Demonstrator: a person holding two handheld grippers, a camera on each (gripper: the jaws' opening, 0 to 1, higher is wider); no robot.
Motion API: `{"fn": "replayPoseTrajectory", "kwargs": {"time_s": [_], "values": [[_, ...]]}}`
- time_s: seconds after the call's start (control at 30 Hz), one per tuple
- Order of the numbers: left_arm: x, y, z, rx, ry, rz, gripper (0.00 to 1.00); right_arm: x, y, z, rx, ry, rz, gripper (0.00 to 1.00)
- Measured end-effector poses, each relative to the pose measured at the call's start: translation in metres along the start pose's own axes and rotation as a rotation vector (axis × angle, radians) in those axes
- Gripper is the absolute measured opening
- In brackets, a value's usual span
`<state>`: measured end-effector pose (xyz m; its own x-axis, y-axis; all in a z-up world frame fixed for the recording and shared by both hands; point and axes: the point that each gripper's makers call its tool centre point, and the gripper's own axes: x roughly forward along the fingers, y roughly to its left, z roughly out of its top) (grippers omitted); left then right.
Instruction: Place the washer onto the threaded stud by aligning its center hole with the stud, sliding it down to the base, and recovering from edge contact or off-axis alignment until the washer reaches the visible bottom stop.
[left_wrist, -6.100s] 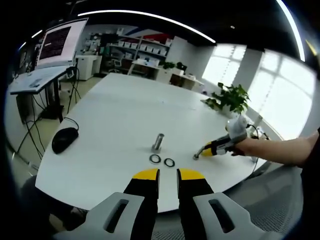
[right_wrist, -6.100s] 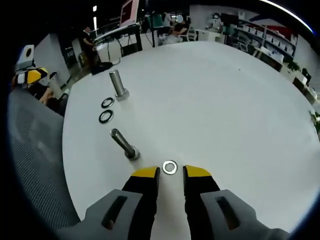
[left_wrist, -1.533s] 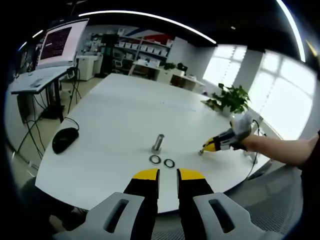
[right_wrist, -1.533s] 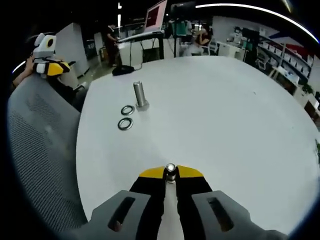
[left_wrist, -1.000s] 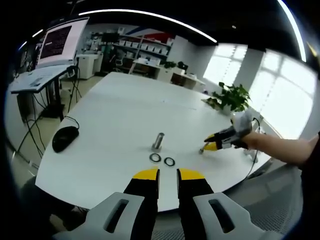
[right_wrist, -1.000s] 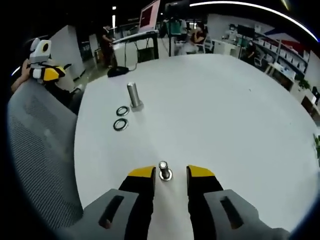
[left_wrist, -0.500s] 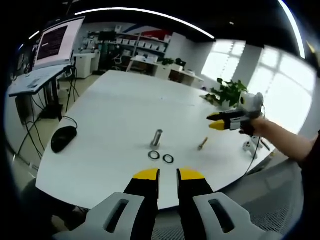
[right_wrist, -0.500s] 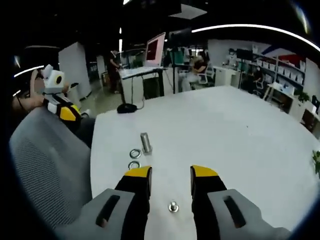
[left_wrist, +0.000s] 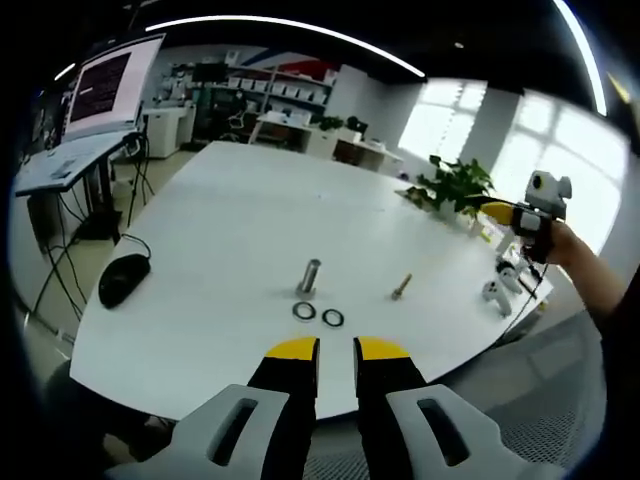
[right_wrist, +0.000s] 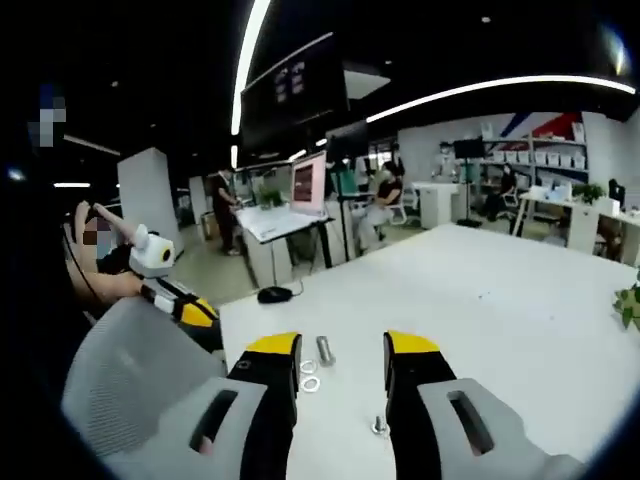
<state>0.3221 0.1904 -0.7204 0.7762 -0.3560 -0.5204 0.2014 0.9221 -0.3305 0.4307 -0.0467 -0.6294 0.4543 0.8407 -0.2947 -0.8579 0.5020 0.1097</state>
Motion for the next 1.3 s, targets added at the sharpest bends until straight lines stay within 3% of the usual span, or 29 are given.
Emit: {"fn": "replayPoseTrajectory", "kwargs": {"time_s": [0.17,0.3,0.57,0.7,0.83,0.93,1.0,1.17,1.23,1.3], "values": [[0.001,-0.001,-0.003,0.009,0.017,-0.015,0.11,-0.029,0.012,-0.017,-0.033,0.057,-0.051,0.37],[0.001,-0.002,-0.004,0.013,0.023,-0.024,0.11,-0.047,0.020,-0.041,-0.074,0.134,-0.093,0.39],[0.002,-0.003,-0.007,0.035,0.039,-0.040,0.12,-0.063,0.031,-0.074,-0.013,0.147,-0.166,0.39],[0.002,-0.015,-0.001,0.051,0.016,-0.122,0.12,-0.069,0.033,-0.098,0.021,0.203,-0.205,0.39],[0.004,-0.013,0.002,0.059,0.022,-0.150,0.18,-0.069,0.041,-0.098,0.088,0.166,-0.217,0.38],[0.006,-0.014,-0.002,0.111,0.067,-0.182,0.21,-0.068,0.049,-0.101,0.109,0.165,-0.201,0.28],[0.008,-0.013,0.000,0.133,0.081,-0.184,0.21,-0.067,0.051,-0.105,0.126,0.171,-0.213,0.29],[0.022,-0.004,0.011,0.191,0.119,-0.186,0.24,-0.067,0.046,-0.105,0.153,0.148,-0.259,0.28],[0.029,-0.006,0.016,0.210,0.122,-0.224,0.23,-0.067,0.040,-0.109,0.250,0.150,-0.301,0.26],[0.036,-0.005,0.019,0.211,0.132,-0.229,0.23,-0.068,0.038,-0.109,0.220,0.157,-0.313,0.26]]}}
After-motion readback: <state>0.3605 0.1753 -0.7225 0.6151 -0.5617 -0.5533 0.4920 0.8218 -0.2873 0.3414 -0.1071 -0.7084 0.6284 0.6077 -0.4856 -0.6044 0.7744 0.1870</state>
